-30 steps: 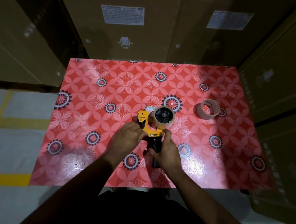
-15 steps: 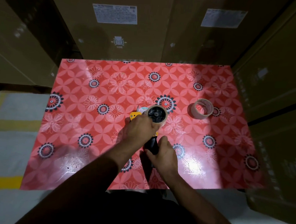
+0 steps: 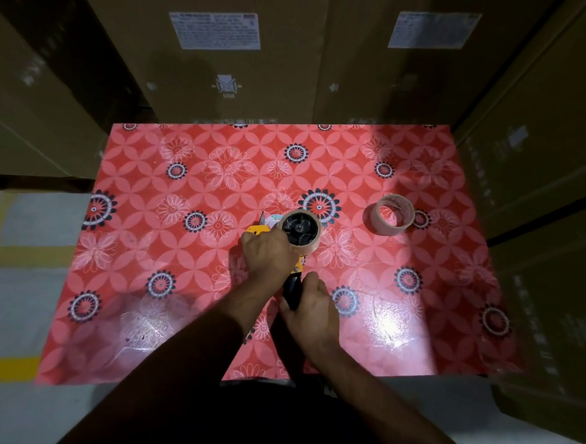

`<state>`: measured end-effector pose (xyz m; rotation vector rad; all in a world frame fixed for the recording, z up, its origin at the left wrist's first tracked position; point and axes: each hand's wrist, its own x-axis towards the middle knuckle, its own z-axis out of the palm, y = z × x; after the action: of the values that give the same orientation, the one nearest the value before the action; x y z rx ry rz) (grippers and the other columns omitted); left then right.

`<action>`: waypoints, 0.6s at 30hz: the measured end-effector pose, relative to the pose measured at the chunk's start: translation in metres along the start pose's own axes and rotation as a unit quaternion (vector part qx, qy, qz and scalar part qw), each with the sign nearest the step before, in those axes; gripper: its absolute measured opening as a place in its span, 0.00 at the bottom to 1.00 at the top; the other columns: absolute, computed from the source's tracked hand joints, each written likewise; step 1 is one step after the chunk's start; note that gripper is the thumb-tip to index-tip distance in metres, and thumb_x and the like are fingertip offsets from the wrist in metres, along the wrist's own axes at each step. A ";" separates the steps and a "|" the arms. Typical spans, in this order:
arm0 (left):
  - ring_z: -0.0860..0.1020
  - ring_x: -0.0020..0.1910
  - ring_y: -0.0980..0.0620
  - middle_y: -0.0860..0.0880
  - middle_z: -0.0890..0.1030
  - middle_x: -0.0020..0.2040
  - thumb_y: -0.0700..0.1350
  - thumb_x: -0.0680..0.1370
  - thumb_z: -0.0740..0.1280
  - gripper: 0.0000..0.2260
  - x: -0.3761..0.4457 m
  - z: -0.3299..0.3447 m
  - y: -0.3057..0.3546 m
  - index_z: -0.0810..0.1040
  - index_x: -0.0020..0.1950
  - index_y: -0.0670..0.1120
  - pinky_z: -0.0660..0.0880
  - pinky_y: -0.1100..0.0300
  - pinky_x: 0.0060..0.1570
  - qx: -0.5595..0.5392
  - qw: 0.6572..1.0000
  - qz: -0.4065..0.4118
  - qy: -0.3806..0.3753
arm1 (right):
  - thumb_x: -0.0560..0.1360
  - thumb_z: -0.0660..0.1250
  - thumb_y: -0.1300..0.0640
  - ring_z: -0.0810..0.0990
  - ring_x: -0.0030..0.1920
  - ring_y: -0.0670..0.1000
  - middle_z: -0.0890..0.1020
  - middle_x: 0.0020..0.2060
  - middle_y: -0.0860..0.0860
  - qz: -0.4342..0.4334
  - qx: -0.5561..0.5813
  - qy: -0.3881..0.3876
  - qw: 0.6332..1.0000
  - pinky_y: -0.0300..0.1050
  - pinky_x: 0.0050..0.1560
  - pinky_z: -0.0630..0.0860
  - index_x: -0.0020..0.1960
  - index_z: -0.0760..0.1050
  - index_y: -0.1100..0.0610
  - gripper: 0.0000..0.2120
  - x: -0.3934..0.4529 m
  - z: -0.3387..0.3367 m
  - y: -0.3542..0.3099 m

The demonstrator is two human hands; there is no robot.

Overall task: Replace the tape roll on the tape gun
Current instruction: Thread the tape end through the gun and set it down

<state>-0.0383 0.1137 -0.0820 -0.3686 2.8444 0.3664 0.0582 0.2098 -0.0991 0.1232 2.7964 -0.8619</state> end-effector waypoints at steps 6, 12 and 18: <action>0.73 0.41 0.42 0.44 0.82 0.40 0.43 0.78 0.65 0.06 -0.001 -0.011 -0.010 0.76 0.40 0.46 0.64 0.53 0.54 -0.006 0.998 0.055 -0.018 | 0.78 0.67 0.56 0.82 0.47 0.60 0.75 0.55 0.57 -0.032 0.039 0.000 0.999 0.45 0.38 0.68 0.63 0.63 0.59 0.18 -0.003 0.009 -0.013; 0.83 0.45 0.40 0.43 0.84 0.42 0.42 0.77 0.63 0.06 0.001 -0.016 -0.038 0.81 0.49 0.46 0.73 0.55 0.44 -0.006 0.995 0.095 0.009 | 0.81 0.62 0.61 0.82 0.50 0.61 0.80 0.52 0.59 -0.008 0.041 -0.023 0.999 0.44 0.42 0.68 0.65 0.62 0.59 0.15 -0.005 0.013 0.006; 0.83 0.47 0.42 0.45 0.84 0.44 0.39 0.78 0.64 0.07 -0.022 -0.016 -0.042 0.80 0.52 0.45 0.78 0.54 0.47 -0.007 0.994 0.104 -0.013 | 0.84 0.58 0.51 0.83 0.48 0.62 0.80 0.53 0.57 -0.005 0.024 -0.054 0.998 0.49 0.40 0.71 0.62 0.60 0.56 0.12 -0.012 0.008 0.010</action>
<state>-0.0091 0.0745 -0.0698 -0.0691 2.8637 0.4273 0.0732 0.2133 -0.1088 0.0692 2.6788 -0.9107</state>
